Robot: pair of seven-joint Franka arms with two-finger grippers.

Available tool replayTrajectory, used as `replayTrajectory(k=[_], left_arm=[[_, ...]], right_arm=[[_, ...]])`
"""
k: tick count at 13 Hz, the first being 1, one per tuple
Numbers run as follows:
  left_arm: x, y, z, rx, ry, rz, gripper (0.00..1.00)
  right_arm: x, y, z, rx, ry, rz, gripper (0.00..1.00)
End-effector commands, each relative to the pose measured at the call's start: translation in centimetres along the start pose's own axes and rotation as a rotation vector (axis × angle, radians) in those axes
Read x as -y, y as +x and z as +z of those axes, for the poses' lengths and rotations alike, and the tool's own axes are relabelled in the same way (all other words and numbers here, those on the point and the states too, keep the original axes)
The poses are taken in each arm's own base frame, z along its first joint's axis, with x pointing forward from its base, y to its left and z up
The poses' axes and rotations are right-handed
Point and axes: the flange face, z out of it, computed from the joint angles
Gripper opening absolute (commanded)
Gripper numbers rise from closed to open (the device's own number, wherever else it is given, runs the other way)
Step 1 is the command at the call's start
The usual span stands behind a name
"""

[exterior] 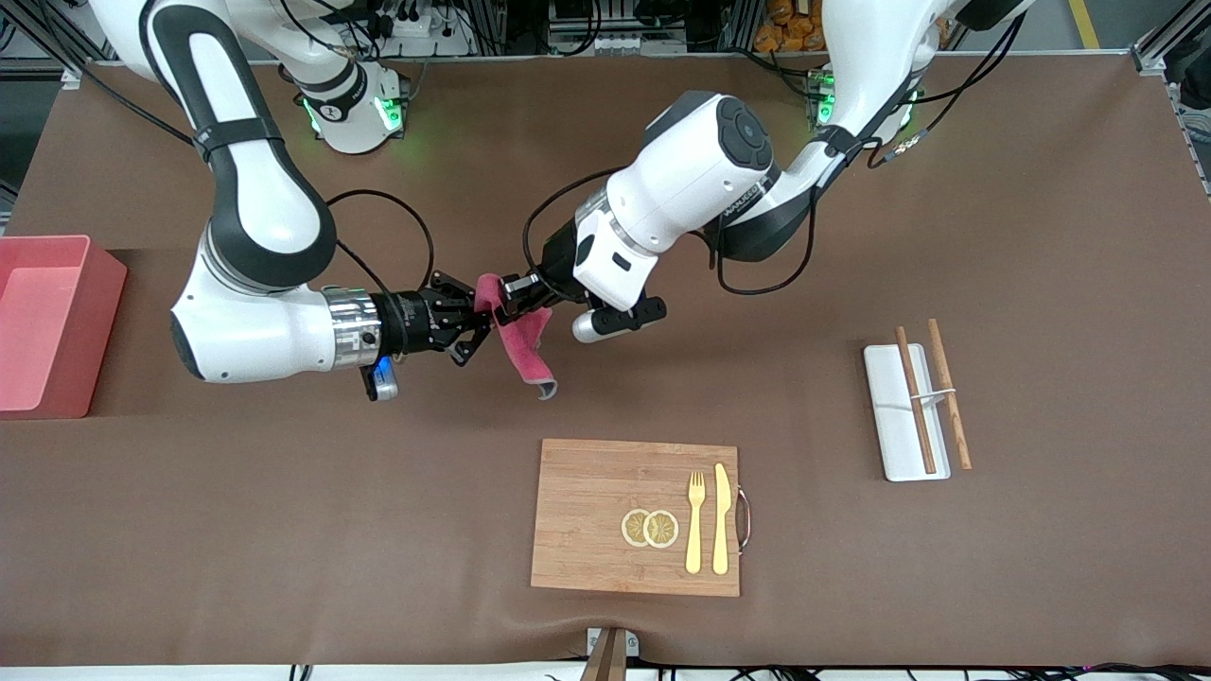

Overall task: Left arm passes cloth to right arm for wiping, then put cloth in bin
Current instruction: 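Grasp the cloth with the right gripper and release the left gripper, then wipe the cloth across the table with the right gripper while left retracts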

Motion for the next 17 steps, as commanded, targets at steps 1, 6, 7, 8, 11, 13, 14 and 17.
replayTrajectory(k=[1,6,7,8,11,13,14,17], left_arm=[[-1.1,0.4,-2.8,-0.027,0.001,0.017,1.0],[0.8,8.0,-15.4,-0.118,0.255,0.071,1.0],[1.6,9.3,-18.1,-0.115,0.304,0.118,1.0],[2.9,11.1,-20.6,-0.105,0.357,0.162,1.0],[8.0,16.8,-27.4,-0.047,0.484,0.242,1.0],[10.0,18.2,-30.7,-0.043,0.524,0.209,1.0],[11.0,19.3,-32.2,-0.044,0.535,0.188,1.0],[12.4,19.7,-34.0,-0.096,0.659,0.225,1.0]], right_arm=[[-0.2,0.1,0.1,-0.096,-0.058,-0.124,0.0],[0.2,1.4,7.0,-0.49,-0.259,-0.314,0.0],[0.3,3.3,8.1,-0.495,-0.286,-0.34,0.0],[-0.1,5.9,8.9,-0.503,-0.319,-0.388,0.0],[-2.9,13.3,8.8,-0.592,-0.371,-0.536,0.0],[-4.2,17.2,5.3,-0.616,-0.415,-0.615,0.0],[-5.0,19.5,2.1,-0.613,-0.433,-0.669,0.0],[-8.5,26.3,-7.6,-0.627,-0.523,-0.857,0.0]])
